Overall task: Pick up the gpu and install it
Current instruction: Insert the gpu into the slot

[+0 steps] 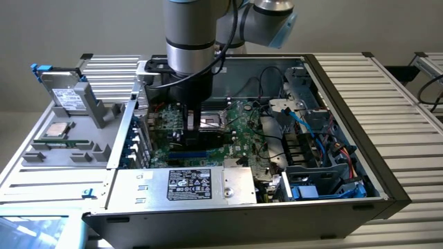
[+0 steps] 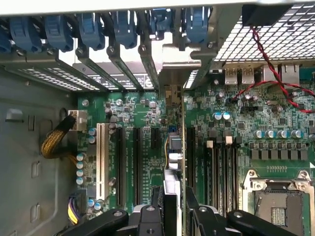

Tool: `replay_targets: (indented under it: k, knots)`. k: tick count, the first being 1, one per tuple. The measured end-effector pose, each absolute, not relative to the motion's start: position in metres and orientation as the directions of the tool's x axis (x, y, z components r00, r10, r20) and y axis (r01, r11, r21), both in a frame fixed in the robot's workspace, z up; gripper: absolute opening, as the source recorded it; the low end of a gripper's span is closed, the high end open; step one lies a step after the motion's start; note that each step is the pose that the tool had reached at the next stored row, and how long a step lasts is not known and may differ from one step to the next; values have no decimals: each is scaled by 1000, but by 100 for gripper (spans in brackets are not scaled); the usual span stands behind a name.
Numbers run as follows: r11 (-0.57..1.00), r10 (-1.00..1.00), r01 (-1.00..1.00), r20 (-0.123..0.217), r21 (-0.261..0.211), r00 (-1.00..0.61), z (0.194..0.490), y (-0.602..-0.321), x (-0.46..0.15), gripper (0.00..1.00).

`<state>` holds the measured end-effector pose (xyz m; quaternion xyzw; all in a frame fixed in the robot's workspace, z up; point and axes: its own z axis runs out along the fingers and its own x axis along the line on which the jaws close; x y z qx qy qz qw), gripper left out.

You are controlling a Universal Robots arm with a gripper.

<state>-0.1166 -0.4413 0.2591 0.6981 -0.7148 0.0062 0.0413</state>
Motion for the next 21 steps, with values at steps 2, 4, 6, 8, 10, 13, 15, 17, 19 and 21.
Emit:
replay_targets:
  k: [2,4,6,8,10,13,15,17,19,21]
  knots:
    - [24,-998,-998,66,52,-21,259,-443,-118,28]
    - [23,-998,-998,65,54,-20,258,-443,-119,28]
    - [23,-998,-998,62,56,-20,256,-443,-119,28]
    - [23,-998,-998,59,56,-20,254,-443,-120,28]
    - [23,-998,-998,54,57,-20,254,-443,-122,28]
    - [22,-999,-998,43,58,-20,254,-446,-123,28]
    - [22,-999,-998,36,58,-19,254,-449,-123,28]
    - [21,-999,-998,33,60,-19,253,-451,-123,28]
    - [22,-999,-998,32,63,-20,253,-452,-123,28]
    - [22,-999,-998,31,66,-20,253,-452,-123,28]
